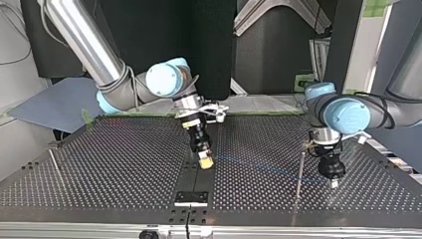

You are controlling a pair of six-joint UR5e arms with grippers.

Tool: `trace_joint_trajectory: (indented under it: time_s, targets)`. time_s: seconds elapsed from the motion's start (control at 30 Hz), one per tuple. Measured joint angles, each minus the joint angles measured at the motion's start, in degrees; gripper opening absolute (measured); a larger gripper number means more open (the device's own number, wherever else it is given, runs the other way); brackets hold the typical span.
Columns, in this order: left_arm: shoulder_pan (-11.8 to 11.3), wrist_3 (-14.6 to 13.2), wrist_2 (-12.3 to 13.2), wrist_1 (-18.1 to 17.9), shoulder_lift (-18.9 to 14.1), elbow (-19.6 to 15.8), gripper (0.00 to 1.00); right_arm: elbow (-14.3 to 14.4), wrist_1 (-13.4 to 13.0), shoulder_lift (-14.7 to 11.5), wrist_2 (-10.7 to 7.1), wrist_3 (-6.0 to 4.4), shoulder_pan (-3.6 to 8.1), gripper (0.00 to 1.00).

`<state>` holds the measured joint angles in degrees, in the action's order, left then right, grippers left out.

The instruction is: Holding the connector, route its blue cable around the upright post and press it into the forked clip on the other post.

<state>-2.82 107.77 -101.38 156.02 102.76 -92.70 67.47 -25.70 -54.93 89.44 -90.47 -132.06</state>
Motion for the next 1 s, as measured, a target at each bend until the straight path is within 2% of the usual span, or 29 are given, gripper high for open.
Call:
trace_joint_trajectory:
  time_s: [0.13, 0.17, 0.2, 0.27, 0.3, 0.33, 0.37, 0.4, 0.43, 0.47, 0.63, 0.67, 0.7, 0.77, 0.8, 0.83, 0.87, 0.9, 0.93, 1.0]
  targets:
    - [0.4, -0.1, 0.1, -0.2, 0.0, -0.9, 0.1, 0.0, 0.3, 1.5, 0.28, 0.08, 0.09, 0.0]
    - [0.5, -0.1, 0.1, -0.3, 0.0, -1.1, 0.15, 0.0, 0.3, 1.9, 0.31, 0.06, 0.09, 0.0]
    - [0.6, -0.1, 0.1, -0.3, 0.0, -1.3, 0.15, 0.0, 0.4, 2.3, 0.34, 0.03, 0.1, 0.0]
    - [0.8, -0.1, 0.2, -0.7, 0.0, -1.7, 0.27, 0.0, 0.5, 3.1, 0.36, -0.04, 0.09, 0.0]
    - [0.9, -0.1, 0.2, -0.9, 0.0, -1.9, 0.27, 0.0, 0.6, 3.5, 0.37, -0.06, 0.09, 0.0]
    - [1.0, -0.1, 0.2, -1.2, 0.0, -2.2, 0.38, 0.0, 0.7, 3.9, 0.38, -0.07, 0.07, 0.0]
    - [1.1, -0.1, 0.2, -1.3, 0.0, -2.4, 0.46, 0.0, 0.9, 4.3, 0.38, -0.08, 0.05, 0.0]
    - [1.2, -0.1, 0.2, -1.4, 0.0, -2.5, 0.46, 0.0, 1.1, 4.6, 0.38, -0.08, 0.02, 0.0]
    - [1.3, -0.2, 0.2, -1.5, 0.0, -2.7, 0.53, 0.1, 1.3, 5.0, 0.39, -0.08, -0.04, 0.0]
    - [1.5, -0.2, 0.1, -1.5, 0.0, -2.8, 0.56, 0.1, 1.6, 5.3, 0.39, -0.06, -0.09, 0.0]
    - [1.9, 0.1, 0.2, -1.6, 0.0, -2.9, 0.56, 0.1, 2.8, 6.5, 0.63, 0.18, -0.26, 0.0]
    - [2.0, 0.2, 0.3, -1.7, 0.0, -2.9, 0.61, 0.1, 3.0, 6.7, 0.7, 0.23, -0.3, 0.0]
    - [2.0, 0.3, 0.5, -1.7, 0.0, -2.9, 0.61, 0.1, 3.1, 7.0, 0.75, 0.28, -0.35, 0.0]
    - [2.0, 0.4, 0.7, -1.9, 0.0, -2.9, 0.74, 0.1, 3.4, 7.6, 0.84, 0.41, -0.48, 0.0]
    - [2.0, 0.5, 0.8, -1.9, 0.0, -2.9, 0.74, 0.1, 3.5, 7.9, 0.86, 0.47, -0.55, 0.0]
    - [2.0, 0.6, 0.9, -2.0, 0.0, -2.9, 0.8, 0.1, 3.5, 8.3, 0.88, 0.57, -0.66, 0.0]
    - [2.1, 0.7, 1.0, -2.0, 0.1, -2.9, 0.9, 0.1, 3.6, 8.7, 0.89, 0.65, -0.77, 0.0]
    - [2.1, 0.8, 1.1, -1.9, 0.0, -2.9, 0.9, 0.1, 3.6, 9.0, 0.9, 0.73, -0.89, 0.0]
    - [2.1, 1.0, 1.2, -1.9, 0.0, -2.9, 0.97, 0.1, 3.6, 9.6, 0.91, 0.84, -1.04, 0.0]
    - [2.2, 1.1, 1.3, -1.7, 0.1, -2.9, 1.0, 0.1, 3.6, 10.5, 0.95, 0.97, -1.26, 0.0]
